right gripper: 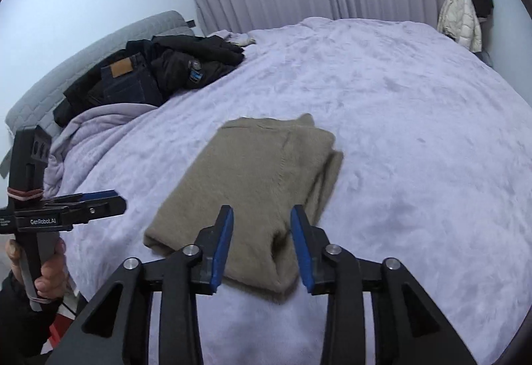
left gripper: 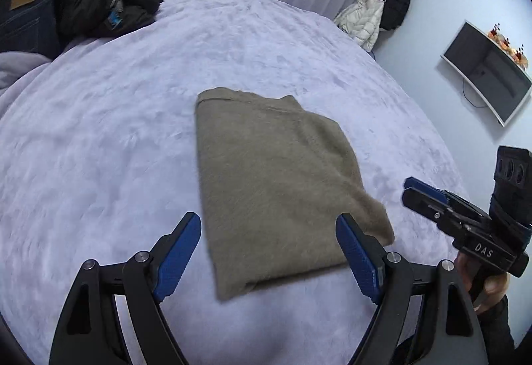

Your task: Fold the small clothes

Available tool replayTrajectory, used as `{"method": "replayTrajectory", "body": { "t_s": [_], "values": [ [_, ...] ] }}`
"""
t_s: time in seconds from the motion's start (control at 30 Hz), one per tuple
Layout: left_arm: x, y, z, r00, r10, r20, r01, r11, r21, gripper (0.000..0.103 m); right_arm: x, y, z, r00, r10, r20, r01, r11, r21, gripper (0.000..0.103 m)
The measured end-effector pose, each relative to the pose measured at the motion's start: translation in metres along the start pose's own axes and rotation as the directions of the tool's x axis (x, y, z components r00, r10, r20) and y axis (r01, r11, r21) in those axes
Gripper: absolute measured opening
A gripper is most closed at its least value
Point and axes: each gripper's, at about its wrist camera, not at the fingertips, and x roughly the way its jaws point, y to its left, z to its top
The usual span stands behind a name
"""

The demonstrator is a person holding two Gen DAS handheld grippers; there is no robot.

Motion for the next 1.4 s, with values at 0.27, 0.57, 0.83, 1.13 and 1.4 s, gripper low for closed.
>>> {"method": "replayTrajectory", "body": {
  "t_s": [0.27,0.57,0.83,1.13,1.4],
  "values": [
    [0.086,-0.019,-0.011,0.976,0.169,-0.139,-0.149,0.979,0.141,0.085,0.097,-0.060,-0.007,0.954,0.208,-0.217,-0.147,0.952,0.269,0.005],
    [0.108,-0.028,0.021,0.977,0.146,-0.156,-0.128,0.985,0.117,0.086,0.104,-0.048,0.060,0.974,0.165,-0.153,-0.141,0.978,0.154,0.045],
    [0.074,-0.006,0.019,0.982,0.166,-0.086,-0.154,0.979,0.130,0.093,0.149,-0.079,0.060,0.975,0.011,-0.220,0.027,0.986,0.166,0.033],
    [0.058,0.100,0.024,0.971,0.179,-0.156,-0.208,0.960,-0.189,0.103,0.039,-0.111,0.033,0.985,-0.155,-0.072,0.166,0.969,0.185,0.081],
    [0.087,0.024,0.037,0.972,0.196,-0.130,-0.202,0.979,-0.037,0.103,0.060,-0.104,0.020,0.985,-0.063,-0.158,0.102,0.961,0.257,0.081]
  ]
}}
